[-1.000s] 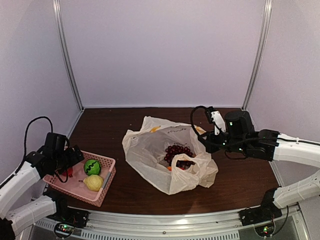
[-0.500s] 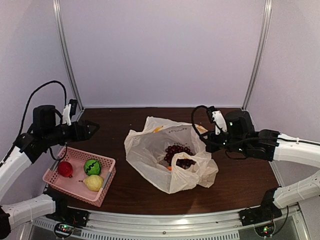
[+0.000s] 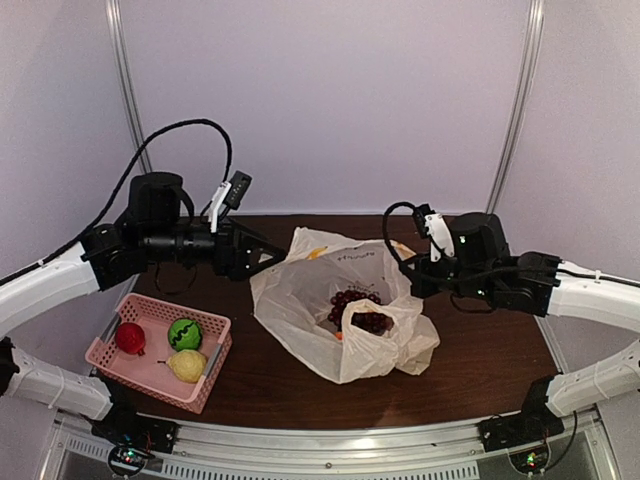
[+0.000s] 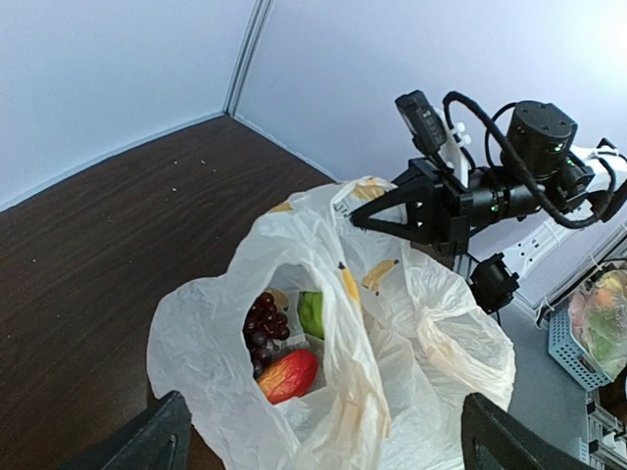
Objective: Untie the knot of the plastic bag and take out the fruit
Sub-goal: Adjust the bag opening for the takeout bag.
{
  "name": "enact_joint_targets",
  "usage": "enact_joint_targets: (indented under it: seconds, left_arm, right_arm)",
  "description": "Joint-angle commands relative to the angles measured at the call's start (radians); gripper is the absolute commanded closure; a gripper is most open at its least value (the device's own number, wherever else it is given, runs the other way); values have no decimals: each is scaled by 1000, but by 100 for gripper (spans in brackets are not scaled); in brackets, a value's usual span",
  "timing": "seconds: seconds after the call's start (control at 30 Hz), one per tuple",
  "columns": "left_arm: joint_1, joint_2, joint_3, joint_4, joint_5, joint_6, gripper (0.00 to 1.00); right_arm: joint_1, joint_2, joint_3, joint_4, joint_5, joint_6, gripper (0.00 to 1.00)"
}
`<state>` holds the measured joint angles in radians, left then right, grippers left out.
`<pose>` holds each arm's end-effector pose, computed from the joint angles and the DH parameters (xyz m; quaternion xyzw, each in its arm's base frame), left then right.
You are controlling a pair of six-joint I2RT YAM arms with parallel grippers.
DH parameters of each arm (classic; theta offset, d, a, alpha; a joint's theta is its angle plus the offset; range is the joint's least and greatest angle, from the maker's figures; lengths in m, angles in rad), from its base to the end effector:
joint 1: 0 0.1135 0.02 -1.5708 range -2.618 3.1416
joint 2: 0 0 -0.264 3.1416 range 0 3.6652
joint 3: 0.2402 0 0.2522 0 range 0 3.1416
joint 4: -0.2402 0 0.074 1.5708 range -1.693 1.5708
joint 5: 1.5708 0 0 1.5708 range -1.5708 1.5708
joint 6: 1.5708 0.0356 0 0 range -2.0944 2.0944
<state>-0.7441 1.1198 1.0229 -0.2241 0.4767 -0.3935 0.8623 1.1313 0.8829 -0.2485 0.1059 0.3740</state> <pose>0.1764 -0.1846 0.3538 0.2735 0.7519 -0.4675 0.3758 0.1695 0.1920 0.2982 -0.1811 0.8392 0.2590 0.4426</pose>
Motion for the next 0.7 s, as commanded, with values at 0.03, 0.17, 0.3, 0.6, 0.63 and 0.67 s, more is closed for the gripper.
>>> enact_joint_targets:
  seconds: [0.03, 0.17, 0.3, 0.6, 0.63, 0.67]
  left_arm:
    - [-33, 115, 94, 12, -91, 64, 2]
    - [-46, 180, 129, 24, -101, 79, 2]
    - [-47, 231, 140, 53, -70, 78, 2]
    - [-50, 238, 131, 93, -83, 68, 80]
    - [-51, 222, 123, 105, -94, 68, 88]
    - [-50, 203, 109, 120, -105, 70, 96]
  right_arm:
    - [-3, 17, 26, -12, -18, -12, 100]
    - [-2, 26, 28, -5, -49, -26, 100]
    - [-2, 43, 41, 8, -63, -48, 100]
    - [-7, 180, 264, -23, -64, -182, 100]
    - [-11, 199, 298, -29, -61, -202, 100]
    - [-16, 220, 337, -38, -59, -218, 100]
